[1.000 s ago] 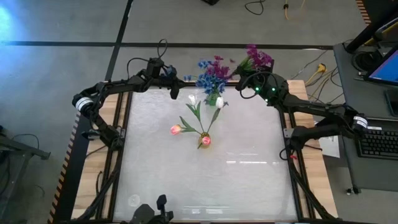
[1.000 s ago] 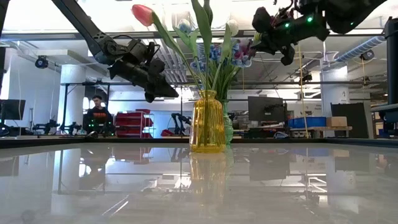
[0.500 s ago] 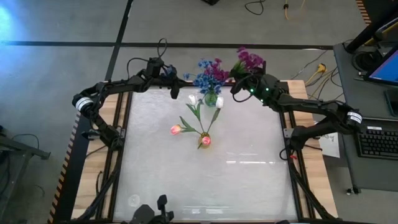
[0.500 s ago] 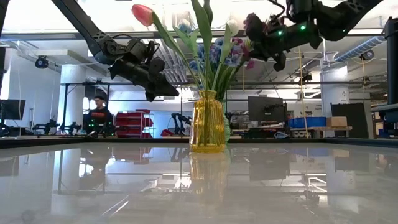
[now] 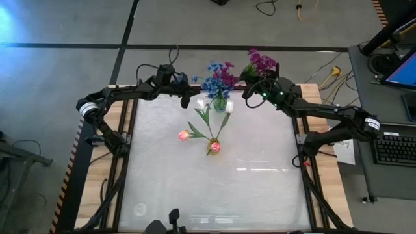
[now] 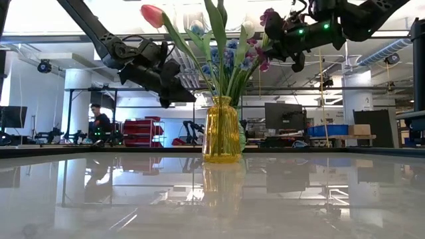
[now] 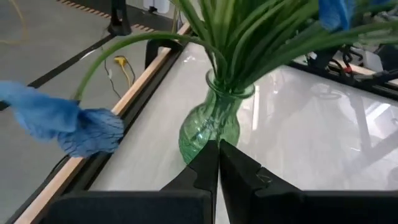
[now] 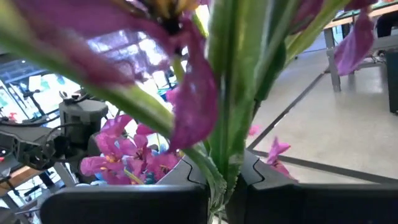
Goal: Sort flowers into vase by color
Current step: Put the purple flowers into the green vase
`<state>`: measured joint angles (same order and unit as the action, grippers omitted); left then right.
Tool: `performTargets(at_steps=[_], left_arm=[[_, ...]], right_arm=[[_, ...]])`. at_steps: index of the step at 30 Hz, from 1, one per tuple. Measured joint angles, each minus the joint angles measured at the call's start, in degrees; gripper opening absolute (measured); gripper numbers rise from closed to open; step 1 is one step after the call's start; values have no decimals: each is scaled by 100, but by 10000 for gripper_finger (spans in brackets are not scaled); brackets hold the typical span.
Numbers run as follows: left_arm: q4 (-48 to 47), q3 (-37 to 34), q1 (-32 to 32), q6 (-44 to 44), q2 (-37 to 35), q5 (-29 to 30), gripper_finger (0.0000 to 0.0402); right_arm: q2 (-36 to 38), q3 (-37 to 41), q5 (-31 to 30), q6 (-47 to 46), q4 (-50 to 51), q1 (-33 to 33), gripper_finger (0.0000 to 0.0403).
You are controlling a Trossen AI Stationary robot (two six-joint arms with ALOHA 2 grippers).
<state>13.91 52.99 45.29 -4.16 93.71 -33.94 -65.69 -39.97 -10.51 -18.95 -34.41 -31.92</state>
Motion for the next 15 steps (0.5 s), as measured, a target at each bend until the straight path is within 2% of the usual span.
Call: performTargets(at_steps=[2, 5, 12, 15], left_arm=[[26, 0, -13, 55, 0, -9, 7], [50, 2, -49, 29, 0, -159, 38], [186, -117, -249, -646, 0, -37, 155], [717, -303, -481, -752, 0, 336, 201]], right_arm=[[0, 0, 1, 3, -2, 0, 13], [0, 0, -1, 4, -2, 0, 13], [0, 0, -1, -10, -4, 0, 13], [0, 0, -1, -12, 2, 0, 13]])
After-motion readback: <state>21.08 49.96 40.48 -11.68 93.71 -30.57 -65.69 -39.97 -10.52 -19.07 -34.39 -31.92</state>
